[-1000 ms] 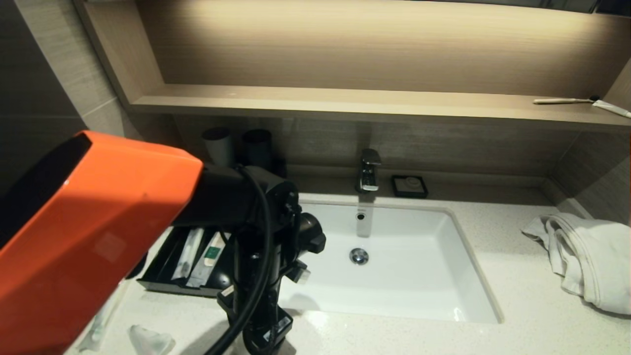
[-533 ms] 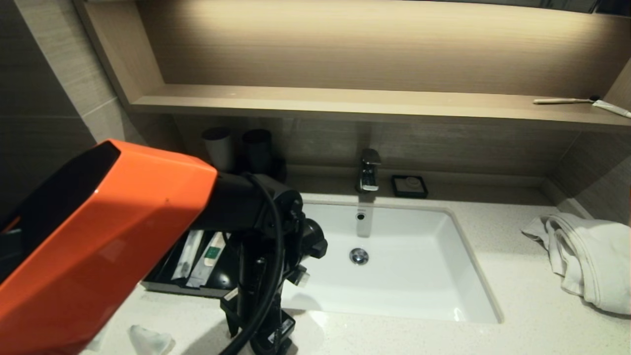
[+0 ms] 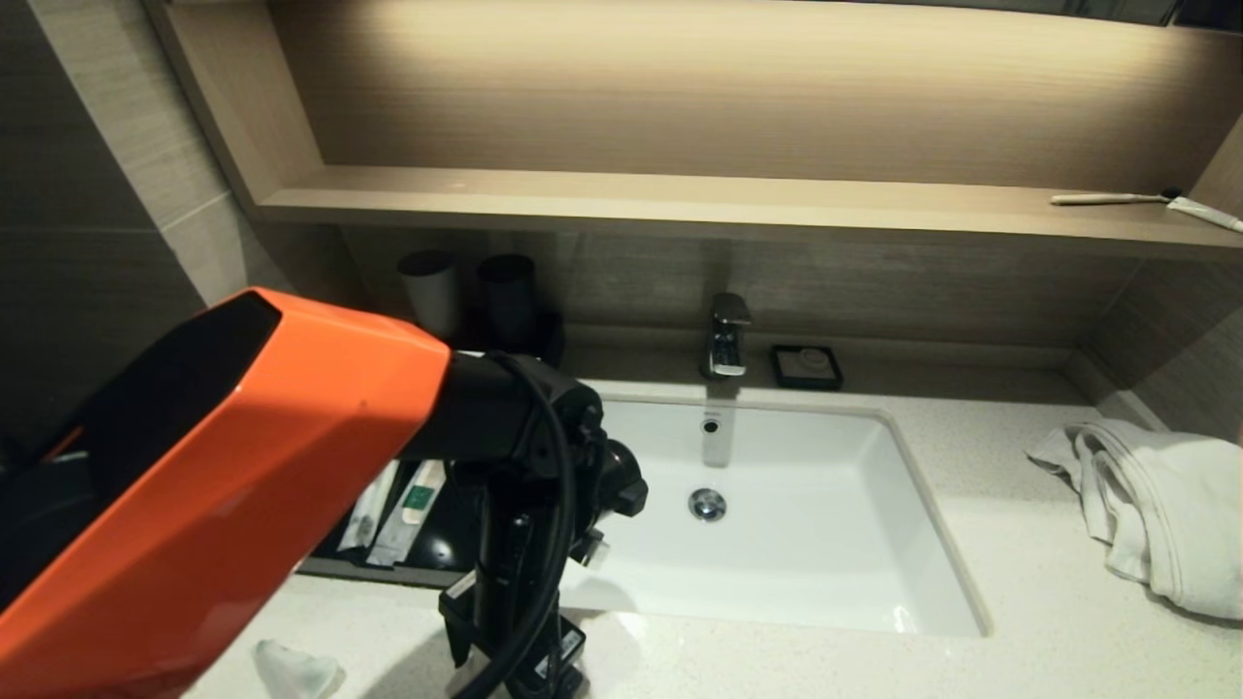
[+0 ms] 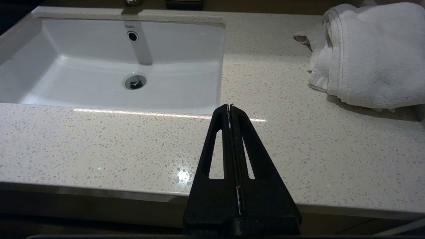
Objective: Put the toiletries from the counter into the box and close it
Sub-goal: Pick up the bathroom toiletry
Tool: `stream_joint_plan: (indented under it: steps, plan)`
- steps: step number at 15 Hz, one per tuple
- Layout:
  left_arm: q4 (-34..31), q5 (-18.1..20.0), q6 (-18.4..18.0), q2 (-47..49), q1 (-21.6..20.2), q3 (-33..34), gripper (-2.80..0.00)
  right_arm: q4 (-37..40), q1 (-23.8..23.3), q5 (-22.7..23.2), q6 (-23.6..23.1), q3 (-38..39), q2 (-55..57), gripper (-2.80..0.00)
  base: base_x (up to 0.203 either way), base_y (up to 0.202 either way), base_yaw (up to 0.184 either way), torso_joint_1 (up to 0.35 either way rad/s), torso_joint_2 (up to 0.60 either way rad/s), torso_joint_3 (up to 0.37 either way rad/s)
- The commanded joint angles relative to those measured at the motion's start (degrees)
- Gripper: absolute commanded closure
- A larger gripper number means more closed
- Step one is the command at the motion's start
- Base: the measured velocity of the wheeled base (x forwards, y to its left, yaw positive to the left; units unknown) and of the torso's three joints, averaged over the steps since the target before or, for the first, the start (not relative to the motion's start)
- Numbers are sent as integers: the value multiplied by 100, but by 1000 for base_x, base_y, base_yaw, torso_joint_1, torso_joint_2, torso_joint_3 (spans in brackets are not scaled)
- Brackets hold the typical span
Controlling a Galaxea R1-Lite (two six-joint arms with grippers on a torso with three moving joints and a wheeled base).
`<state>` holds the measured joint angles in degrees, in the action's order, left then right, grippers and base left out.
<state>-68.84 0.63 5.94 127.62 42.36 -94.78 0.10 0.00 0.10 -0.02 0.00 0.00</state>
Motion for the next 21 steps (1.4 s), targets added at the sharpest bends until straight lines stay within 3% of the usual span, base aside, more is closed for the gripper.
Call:
stream_joint_plan:
  steps: [1, 4, 5, 21]
  plan:
    - [-51, -2, 4, 62, -9, 4, -280, -1, 0, -1, 2, 0, 0, 0, 0, 0, 0, 0, 0, 0]
    - [-42, -24, 4, 102, -14, 7, -280, -1, 0, -1, 1, 0, 0, 0, 0, 0, 0, 0, 0, 0]
    - [-42, -34, 4, 106, -17, 4, 0, -1, 0, -1, 2, 0, 0, 0, 0, 0, 0, 0, 0, 0]
    - [-72, -63, 207, -155, -53, 91, 0, -1, 0, -1, 2, 0, 0, 0, 0, 0, 0, 0, 0, 0]
